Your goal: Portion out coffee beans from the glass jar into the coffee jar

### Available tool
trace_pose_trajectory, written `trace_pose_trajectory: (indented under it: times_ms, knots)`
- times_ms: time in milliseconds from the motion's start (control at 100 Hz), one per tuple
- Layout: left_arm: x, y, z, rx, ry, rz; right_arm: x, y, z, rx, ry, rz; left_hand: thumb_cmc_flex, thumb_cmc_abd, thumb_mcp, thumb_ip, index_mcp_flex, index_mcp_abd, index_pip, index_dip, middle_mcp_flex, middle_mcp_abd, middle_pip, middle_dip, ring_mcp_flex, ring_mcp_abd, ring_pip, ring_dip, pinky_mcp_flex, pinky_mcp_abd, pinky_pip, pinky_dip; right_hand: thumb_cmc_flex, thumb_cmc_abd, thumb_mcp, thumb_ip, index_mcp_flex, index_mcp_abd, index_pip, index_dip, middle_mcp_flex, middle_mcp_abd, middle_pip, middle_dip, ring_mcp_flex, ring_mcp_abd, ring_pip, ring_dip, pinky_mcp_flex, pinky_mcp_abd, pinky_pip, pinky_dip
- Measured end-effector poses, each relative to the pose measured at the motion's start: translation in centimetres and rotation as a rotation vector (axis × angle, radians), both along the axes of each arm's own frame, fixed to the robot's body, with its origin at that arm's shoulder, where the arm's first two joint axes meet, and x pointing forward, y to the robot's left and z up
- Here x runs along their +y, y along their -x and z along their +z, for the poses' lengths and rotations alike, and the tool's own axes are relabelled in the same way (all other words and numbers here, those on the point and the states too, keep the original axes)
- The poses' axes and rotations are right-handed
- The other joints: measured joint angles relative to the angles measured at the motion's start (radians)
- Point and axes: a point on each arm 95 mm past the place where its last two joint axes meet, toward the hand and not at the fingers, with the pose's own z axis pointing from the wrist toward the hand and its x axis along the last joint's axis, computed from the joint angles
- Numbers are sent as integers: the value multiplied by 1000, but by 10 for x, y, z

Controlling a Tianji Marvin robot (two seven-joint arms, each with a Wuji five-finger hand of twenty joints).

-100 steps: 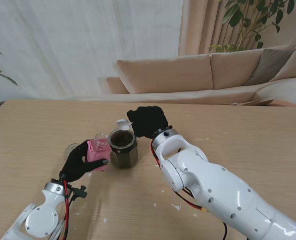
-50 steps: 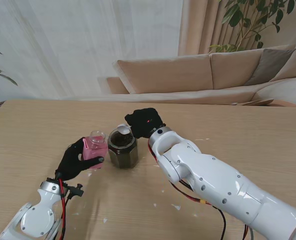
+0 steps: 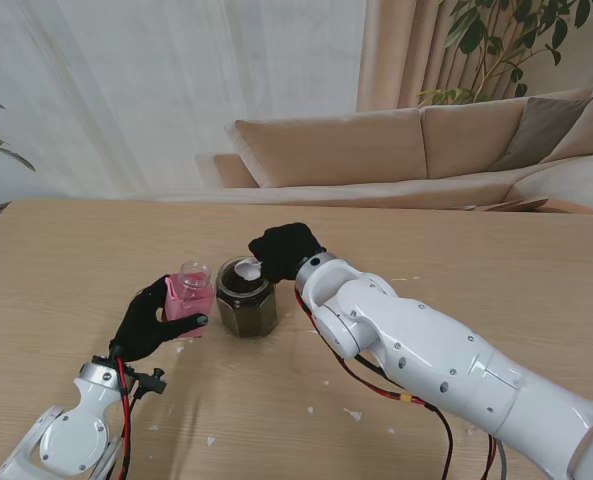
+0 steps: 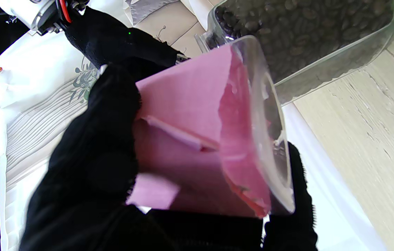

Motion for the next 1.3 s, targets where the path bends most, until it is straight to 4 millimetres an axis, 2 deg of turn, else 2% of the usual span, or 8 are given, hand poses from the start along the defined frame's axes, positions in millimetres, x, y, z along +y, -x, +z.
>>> trace_pose_trajectory:
  times_ms: [400, 540, 820, 1300]
  knots:
    - [1, 0, 0, -1, 0, 1, 2, 0, 0, 193, -86, -18, 0, 0, 0, 0, 0, 0, 0, 0, 0, 0, 0, 0, 0, 0, 0, 0, 0, 0, 0, 0, 0, 0, 0, 0, 0, 1, 0, 0, 0, -2, 0, 1, 0, 0, 0, 0, 0, 0, 0, 0]
    - [1, 0, 0, -1, -1, 2, 0, -2, 2, 210, -94, -38, 0, 0, 0, 0, 0, 0, 0, 0, 0, 0, 0, 0, 0, 0, 0, 0, 0, 0, 0, 0, 0, 0, -1, 0, 0, 1, 0, 0, 0, -2, 0, 1, 0, 0, 0, 0, 0, 0, 0, 0]
    - [1, 0, -1, 0, -2, 3, -7, -7, 6, 373, -210, -108, 0, 0, 0, 0, 0, 0, 0, 0, 0, 0, 0, 0, 0, 0, 0, 0, 0, 0, 0, 0, 0, 0, -1, 0, 0, 1, 0, 0, 0, -2, 0, 1, 0, 0, 0, 0, 9, 0, 0, 0]
    - [0, 0, -2, 4, -8, 2, -21, -11, 6, 524, -331, -196, 0, 0, 0, 0, 0, 0, 0, 0, 0, 0, 0, 0, 0, 0, 0, 0, 0, 0, 0, 0, 0, 0, -1, 0, 0, 1, 0, 0, -1, 5, 0, 3, 0, 0, 3, 1, 9, 0, 1, 0]
